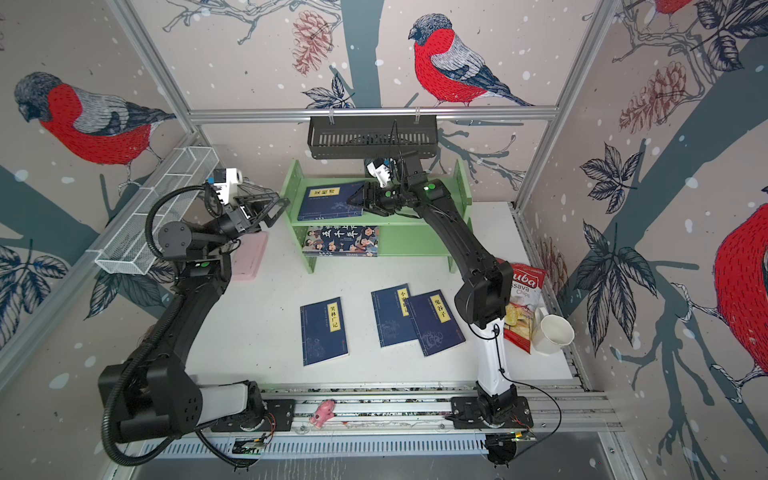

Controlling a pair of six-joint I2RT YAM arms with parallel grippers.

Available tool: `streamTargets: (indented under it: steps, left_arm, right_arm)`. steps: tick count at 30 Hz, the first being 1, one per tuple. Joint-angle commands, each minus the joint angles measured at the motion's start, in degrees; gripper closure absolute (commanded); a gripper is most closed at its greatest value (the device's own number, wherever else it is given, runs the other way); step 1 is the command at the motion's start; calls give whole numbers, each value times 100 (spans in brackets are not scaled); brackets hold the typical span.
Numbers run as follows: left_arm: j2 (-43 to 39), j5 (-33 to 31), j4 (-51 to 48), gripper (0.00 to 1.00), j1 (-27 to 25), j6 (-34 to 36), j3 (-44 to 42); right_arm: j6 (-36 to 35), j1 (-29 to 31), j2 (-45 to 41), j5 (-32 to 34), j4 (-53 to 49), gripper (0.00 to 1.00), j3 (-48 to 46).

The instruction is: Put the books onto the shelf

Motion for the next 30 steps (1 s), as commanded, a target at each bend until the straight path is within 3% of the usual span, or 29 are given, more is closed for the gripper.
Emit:
streamTargets:
  steps: [1, 14, 21, 30]
  left_arm:
    - [-73, -40, -49, 7, 5, 297, 30]
    - [-199, -89, -900, 7, -3, 1129, 214]
    - [-192, -120, -1061, 7, -4, 1250, 269]
    - [-140, -157, -948, 6, -4, 1156, 250]
  right_arm:
    - [-295, 38, 45, 685, -536, 35, 201]
    - [-525, 148, -176, 2383, -616, 34, 186]
    - [-519, 192, 7, 2560, -316, 34, 217]
    - [-458, 241, 330, 2137, -134, 36, 482]
